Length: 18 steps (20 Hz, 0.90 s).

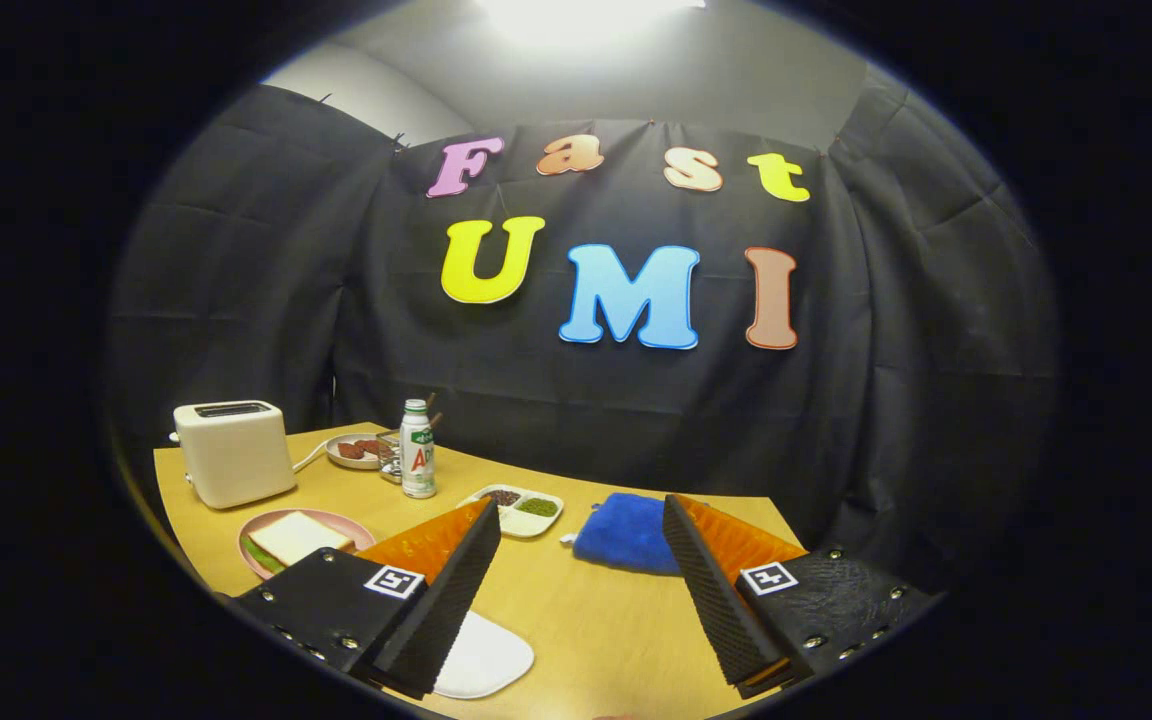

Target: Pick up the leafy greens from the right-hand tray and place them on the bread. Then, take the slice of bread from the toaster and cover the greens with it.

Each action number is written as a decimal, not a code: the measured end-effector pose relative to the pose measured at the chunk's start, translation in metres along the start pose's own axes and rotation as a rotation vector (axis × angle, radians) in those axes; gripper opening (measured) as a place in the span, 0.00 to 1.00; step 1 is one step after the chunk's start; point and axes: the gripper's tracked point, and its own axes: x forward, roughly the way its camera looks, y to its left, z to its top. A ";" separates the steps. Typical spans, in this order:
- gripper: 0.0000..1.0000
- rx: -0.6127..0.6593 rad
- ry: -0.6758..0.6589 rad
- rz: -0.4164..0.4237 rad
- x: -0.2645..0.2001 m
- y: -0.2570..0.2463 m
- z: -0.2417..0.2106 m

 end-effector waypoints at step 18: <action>0.99 0.084 -0.265 -0.232 -0.051 -0.248 -0.055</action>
